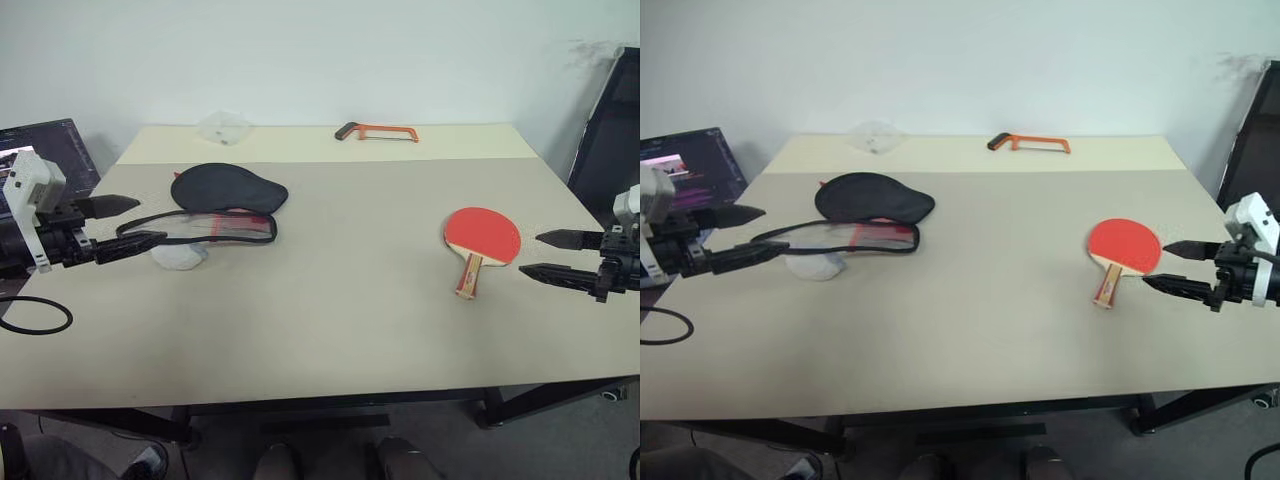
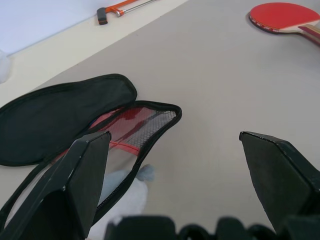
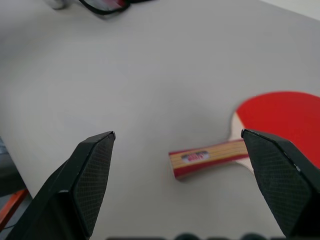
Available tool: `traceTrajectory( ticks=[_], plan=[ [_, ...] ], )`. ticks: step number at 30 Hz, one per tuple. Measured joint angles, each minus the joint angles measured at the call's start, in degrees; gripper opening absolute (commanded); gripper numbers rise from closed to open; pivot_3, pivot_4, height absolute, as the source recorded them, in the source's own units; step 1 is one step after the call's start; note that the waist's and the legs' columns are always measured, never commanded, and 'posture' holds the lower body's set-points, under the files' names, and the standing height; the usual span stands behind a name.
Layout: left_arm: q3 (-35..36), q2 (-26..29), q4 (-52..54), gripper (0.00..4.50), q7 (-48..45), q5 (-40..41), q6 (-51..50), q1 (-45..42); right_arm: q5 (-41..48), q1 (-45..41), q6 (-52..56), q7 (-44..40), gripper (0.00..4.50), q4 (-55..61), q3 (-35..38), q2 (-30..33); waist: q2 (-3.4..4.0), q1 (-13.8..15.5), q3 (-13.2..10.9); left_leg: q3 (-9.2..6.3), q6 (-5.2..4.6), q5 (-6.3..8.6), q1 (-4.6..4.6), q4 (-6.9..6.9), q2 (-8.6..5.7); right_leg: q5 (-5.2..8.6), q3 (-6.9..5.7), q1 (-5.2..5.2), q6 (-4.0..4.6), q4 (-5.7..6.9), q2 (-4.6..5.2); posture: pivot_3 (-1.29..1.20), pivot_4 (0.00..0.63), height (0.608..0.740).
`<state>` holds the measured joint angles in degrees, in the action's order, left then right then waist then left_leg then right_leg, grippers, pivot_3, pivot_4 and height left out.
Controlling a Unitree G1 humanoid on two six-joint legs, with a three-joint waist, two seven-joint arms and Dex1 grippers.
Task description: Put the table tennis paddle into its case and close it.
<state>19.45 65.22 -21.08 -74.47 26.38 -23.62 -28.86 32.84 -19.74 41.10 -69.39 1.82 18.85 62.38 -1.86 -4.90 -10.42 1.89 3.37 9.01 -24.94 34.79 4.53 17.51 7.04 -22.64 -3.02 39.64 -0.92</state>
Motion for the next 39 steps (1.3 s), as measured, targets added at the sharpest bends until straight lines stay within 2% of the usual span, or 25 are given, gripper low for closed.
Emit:
traceTrajectory(
  ticks=[7, 14, 19, 26, 33, 39],
  plan=[
    [0.0, -0.3, -0.4, 4.5, 3.6, -0.9, 0.3, -1.6, 0.9, -2.2, -0.2, 0.8, 4.45, 0.3, 0.0, -0.5, 0.0, 0.1, 0.0, 0.0, 0.0, 0.0, 0.0, 0.01, -0.01, 0.01, 0.0, 0.0, 0.0, 0.02, 0.0, 0.0, 0.15, 0.74],
    [0.8, -8.8, -9.6, 4.5, 25.6, -6.4, 1.1, -4.5, 1.2, -4.1, -1.0, 1.0, 4.45, 0.3, -1.4, -1.8, -0.02, 0.1, 0.0, -0.01, -0.01, 0.0, 0.01, 0.09, -0.02, 0.0, 0.01, 0.01, -0.04, 0.2, -0.02, 0.0, 0.15, 0.74],
    [8.6, -12.8, -8.1, 4.5, 38.8, -4.8, -4.4, 0.1, 0.9, -5.4, -2.1, 2.8, 4.45, 0.1, -3.3, -4.3, -0.15, -0.1, -0.1, -0.03, 0.0, 0.0, 0.01, 0.07, -0.01, -0.01, 0.01, 0.0, -0.01, 0.25, -0.02, 0.0, 0.15, 0.74],
    [14.9, -16.5, 1.0, 4.5, 45.1, -0.7, -10.0, 6.4, -0.2, -6.3, -3.1, 2.8, 4.45, -0.8, -6.5, -4.7, -0.21, 0.5, 0.0, -0.09, 0.02, -0.01, 0.02, 0.16, -0.04, -0.02, -0.05, 0.08, -0.05, 0.27, 0.01, 0.0, 0.15, 0.74],
    [15.0, -24.3, 3.7, 4.5, 48.4, 4.8, -15.2, 4.4, -0.8, -10.2, -3.7, 1.9, 4.45, -3.0, -8.2, -4.7, -0.31, 0.6, 0.0, -0.1, 0.01, -0.03, 0.06, 0.22, -0.07, -0.08, -0.04, 0.17, -0.16, 0.25, 0.01, 0.0, 0.15, 0.74],
    [14.8, -27.8, 3.9, 4.5, 53.2, 6.5, -18.6, 2.6, -1.3, -10.2, -3.7, 2.1, 4.45, -3.0, -9.0, -5.1, -0.31, 0.5, 0.0, -0.11, 0.02, -0.01, 0.05, 0.18, -0.09, -0.09, -0.03, 0.18, -0.11, 0.24, 0.0, 0.0, 0.15, 0.74]
  ],
)
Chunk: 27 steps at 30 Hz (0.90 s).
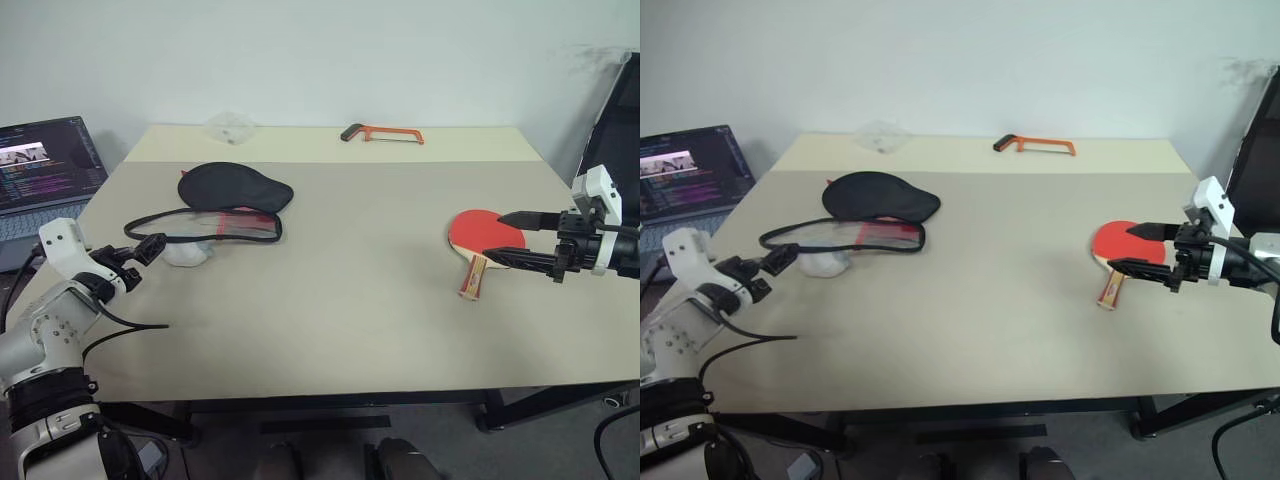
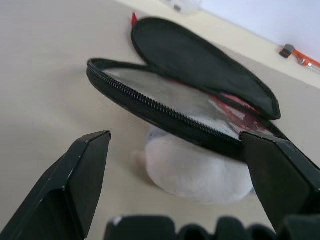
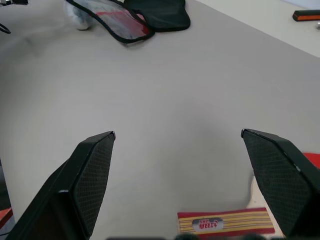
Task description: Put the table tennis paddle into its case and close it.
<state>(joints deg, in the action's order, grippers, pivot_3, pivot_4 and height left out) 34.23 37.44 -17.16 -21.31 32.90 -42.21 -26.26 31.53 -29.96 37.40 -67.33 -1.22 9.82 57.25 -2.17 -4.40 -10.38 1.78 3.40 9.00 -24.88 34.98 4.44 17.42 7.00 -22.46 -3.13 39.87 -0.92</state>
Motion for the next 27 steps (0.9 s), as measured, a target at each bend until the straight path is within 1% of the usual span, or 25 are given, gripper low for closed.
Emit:
traceTrajectory(
  ticks=[4, 10, 17, 18, 19, 20, 23, 24, 27],
  plan=[
    [0.0, -2.5, 1.6, 4.5, 1.1, 1.8, -0.9, -0.5, 0.0, 0.0, 0.2, 0.3, 4.45, 0.7, 0.0, 0.0, 0.0, 0.0, 0.0, -0.03, 0.0, 0.0, 0.0, 0.01, -0.01, 0.01, -0.01, 0.04, -0.02, -0.01, 0.0, 0.0, 0.15, 0.74],
    [-0.8, -5.0, 2.1, 4.5, 2.6, 2.2, -1.1, -2.4, 0.0, 0.1, 0.7, 1.1, 4.45, 1.1, 0.0, -0.1, -0.01, -0.1, 0.0, -0.07, 0.0, -0.01, 0.01, 0.04, -0.04, 0.01, -0.02, 0.09, -0.05, -0.02, 0.0, 0.0, 0.15, 0.74],
    [-1.6, -6.2, 2.3, 4.5, 4.0, 2.3, -0.9, -5.5, 0.0, 0.1, 0.7, 1.4, 4.45, 1.4, 0.0, -0.3, -0.01, -0.1, 0.0, -0.08, 0.0, -0.01, 0.0, 0.02, -0.05, 0.0, -0.02, 0.09, -0.07, -0.07, 0.0, 0.0, 0.15, 0.74],
    [-1.6, -6.2, 2.5, 4.09, 4.3, 2.4, -0.8, -5.7, 0.0, 0.1, 0.7, 1.4, 4.5, 1.5, 0.0, -0.4, -0.01, -0.1, 0.0, -0.08, 0.0, -0.01, 0.0, 0.02, -0.05, 0.0, -0.01, 0.09, -0.07, -0.07, 0.0, 0.0, 0.15, 0.74],
    [-1.6, -6.3, 2.6, 3.89, 4.4, 2.5, -0.8, -5.9, 0.0, 0.1, 0.7, 1.5, 4.5, 1.6, 0.0, -0.5, -0.01, -0.1, 0.0, -0.08, 0.0, -0.01, 0.0, 0.02, -0.05, 0.0, -0.01, 0.09, -0.06, -0.07, 0.0, 0.0, 0.15, 0.74],
    [-1.6, -6.4, 2.8, 3.56, 4.4, 2.7, -0.9, -6.0, 0.0, 0.1, 0.7, 1.5, 4.5, 1.7, 0.0, -0.5, -0.01, -0.1, 0.0, -0.08, 0.0, 0.0, 0.0, 0.02, -0.05, 0.0, -0.02, 0.1, -0.07, -0.08, 0.0, 0.0, 0.15, 0.74],
    [-2.1, -6.4, 3.4, 2.4, 4.5, 3.0, -1.0, -6.0, 0.0, 0.1, 0.7, 1.6, 4.5, 2.3, 0.0, -0.6, -0.01, -0.1, 0.0, -0.09, 0.0, -0.01, 0.0, 0.02, -0.06, 0.0, -0.02, 0.1, -0.07, -0.08, 0.0, 0.0, 0.15, 0.74],
    [-2.3, -6.4, 3.4, 2.1, 4.6, 3.0, -1.0, -6.0, 0.0, 0.1, 0.7, 1.6, 4.5, 2.3, 0.0, -0.6, -0.01, -0.1, 0.0, -0.09, 0.0, 0.0, 0.0, 0.02, -0.06, 0.0, -0.02, 0.11, -0.07, -0.08, 0.0, 0.0, 0.15, 0.74],
    [-2.4, -6.5, 3.4, 0.87, 5.5, 3.0, -1.0, -6.1, 0.0, 0.1, 0.8, 1.7, 4.5, 2.3, 0.0, -0.7, -0.01, -0.2, 0.0, -0.09, 0.0, -0.01, 0.0, 0.02, -0.06, 0.0, -0.02, 0.11, -0.07, -0.1, 0.0, 0.0, 0.15, 0.74]
  ],
)
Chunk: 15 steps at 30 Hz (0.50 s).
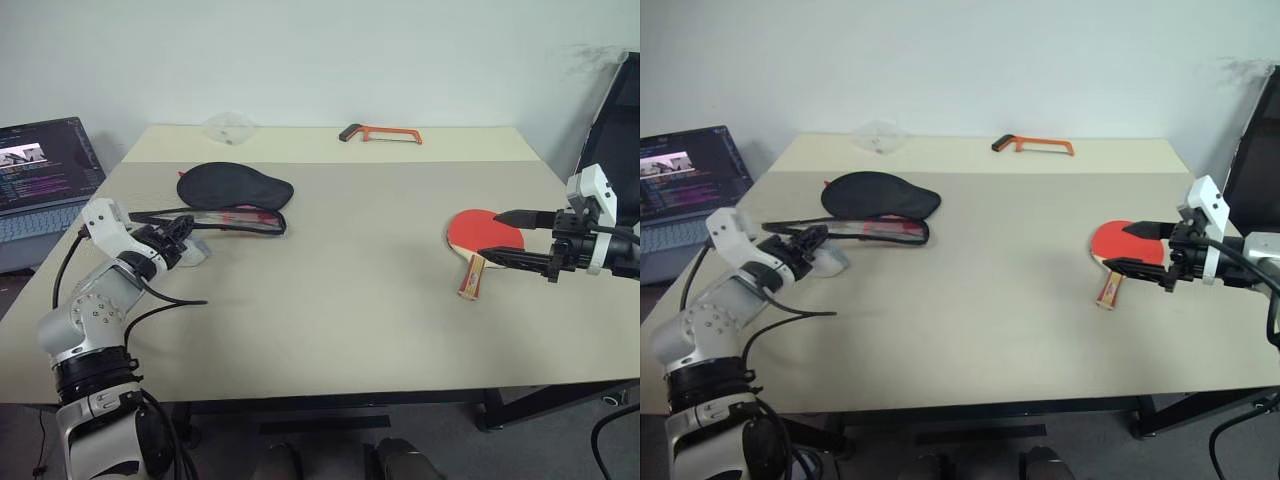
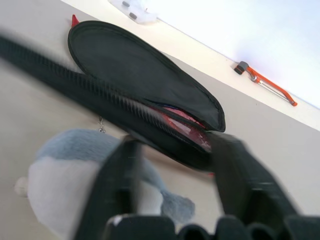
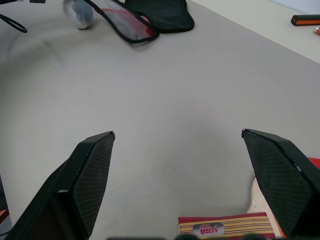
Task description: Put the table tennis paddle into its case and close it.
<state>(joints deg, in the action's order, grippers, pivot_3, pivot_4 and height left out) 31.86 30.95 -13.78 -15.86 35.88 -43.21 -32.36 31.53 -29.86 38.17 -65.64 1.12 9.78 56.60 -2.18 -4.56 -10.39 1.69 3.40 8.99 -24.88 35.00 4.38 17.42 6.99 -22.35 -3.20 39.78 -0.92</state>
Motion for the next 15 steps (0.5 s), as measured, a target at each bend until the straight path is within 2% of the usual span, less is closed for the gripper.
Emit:
traceTrajectory(
  ticks=[2, 3, 8, 15],
  plan=[
    [0.0, 0.0, 0.0, 0.17, 0.2, 0.0, 0.0, 0.0, 0.0, 0.0, 0.0, 0.0, 4.5, 0.0, 0.0, 0.0, 0.0, 0.0, 0.0, 0.0, 0.0, 0.0, 0.0, 0.0, 0.0, 0.0, 0.0, 0.0, 0.0, 0.0, 0.0, 0.0, 0.15, 0.74],
    [-0.1, 0.0, 0.0, 0.03, 0.2, 0.0, 0.0, -0.1, 0.0, 0.0, 0.0, 0.0, 4.5, 0.0, 0.0, 0.0, 0.0, 0.0, 0.0, 0.0, 0.0, 0.0, 0.0, 0.0, 0.0, 0.0, 0.0, 0.0, 0.0, -0.01, 0.0, 0.0, 0.15, 0.74],
    [-2.1, 0.6, 0.4, 0.03, -3.2, 0.7, -2.1, -0.4, 0.0, 0.1, 0.2, 0.6, 4.5, 0.0, 0.0, 0.0, 0.0, 0.0, 0.0, -0.01, 0.0, 0.0, 0.0, 0.0, -0.02, 0.0, -0.01, 0.02, -0.01, -0.04, 0.0, 0.0, 0.15, 0.74],
    [-9.8, 4.2, 0.5, 0.03, -17.9, 4.8, -10.5, -2.9, 0.0, 0.3, 0.3, 0.8, 4.5, 0.1, -0.1, 0.0, -0.01, 0.0, 0.0, -0.04, 0.0, 0.0, -0.01, -0.01, -0.03, 0.01, -0.05, 0.05, -0.03, -0.14, 0.02, 0.0, 0.15, 0.74]
  ],
)
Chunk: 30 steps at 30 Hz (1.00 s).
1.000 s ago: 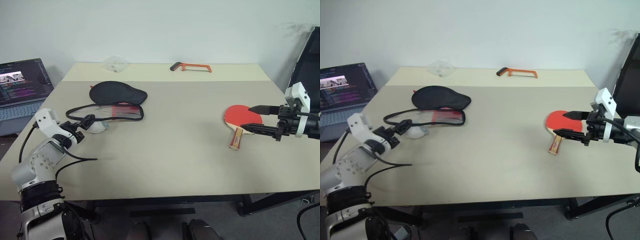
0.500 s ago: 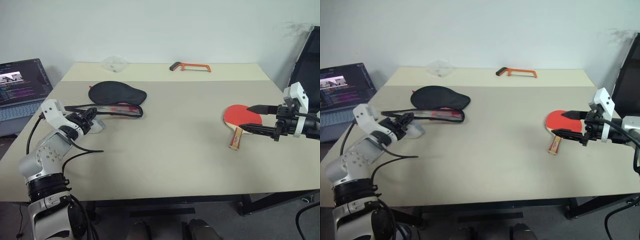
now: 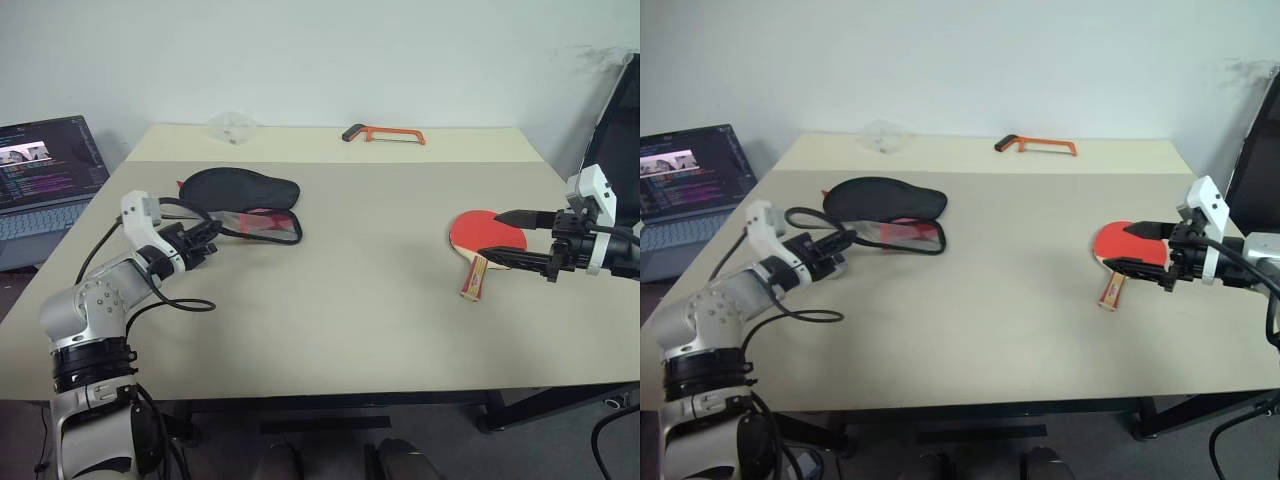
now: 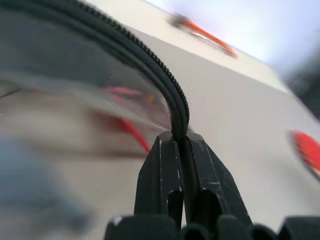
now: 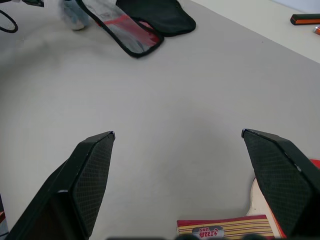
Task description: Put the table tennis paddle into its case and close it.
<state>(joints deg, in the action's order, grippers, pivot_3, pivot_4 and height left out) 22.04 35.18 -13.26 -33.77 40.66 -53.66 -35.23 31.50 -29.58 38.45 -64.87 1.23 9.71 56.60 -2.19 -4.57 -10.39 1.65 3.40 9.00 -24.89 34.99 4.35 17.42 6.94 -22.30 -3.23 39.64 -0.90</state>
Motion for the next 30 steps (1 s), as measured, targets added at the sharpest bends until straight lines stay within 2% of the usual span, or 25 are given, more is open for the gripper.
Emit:
traceTrajectory(
  ticks=[12, 18, 25, 30],
  plan=[
    [-15.7, 0.9, -0.2, 0.03, -21.1, -1.4, -0.2, -1.7, 0.4, 4.6, 1.8, 1.2, 4.5, 3.5, 1.9, 1.0, 0.01, 0.0, 0.0, -0.01, 0.0, 0.0, -0.02, -0.11, 0.0, 0.0, 0.0, 0.0, 0.01, -0.13, -0.01, 0.0, 0.15, 0.74],
    [-17.4, 3.1, -7.7, 0.03, -22.2, -7.6, 7.0, -5.0, 1.2, 6.2, 2.3, 1.4, 4.5, 4.9, 3.1, 1.7, 0.01, -0.1, 0.0, -0.02, -0.01, 0.0, -0.01, -0.06, 0.01, -0.02, 0.02, -0.01, -0.04, -0.13, -0.01, 0.0, 0.15, 0.74],
    [-19.7, 11.0, -14.6, 0.03, -29.5, -15.6, 15.4, -6.1, 1.2, 5.9, 2.3, 1.4, 4.5, 5.1, 3.1, 1.8, 0.01, -0.2, 0.0, 0.0, -0.01, 0.0, -0.01, -0.11, 0.02, 0.01, 0.01, -0.03, 0.02, -0.18, -0.01, 0.0, 0.15, 0.74],
    [-20.7, 13.6, -21.2, 0.03, -26.1, -23.3, 21.8, -8.9, 1.2, 5.6, 2.3, 1.3, 4.5, 4.8, 2.6, 1.7, 0.01, -0.2, 0.0, 0.01, -0.01, 0.01, -0.02, -0.14, 0.04, 0.02, 0.01, -0.04, 0.04, -0.2, -0.01, 0.0, 0.15, 0.74]
  ],
)
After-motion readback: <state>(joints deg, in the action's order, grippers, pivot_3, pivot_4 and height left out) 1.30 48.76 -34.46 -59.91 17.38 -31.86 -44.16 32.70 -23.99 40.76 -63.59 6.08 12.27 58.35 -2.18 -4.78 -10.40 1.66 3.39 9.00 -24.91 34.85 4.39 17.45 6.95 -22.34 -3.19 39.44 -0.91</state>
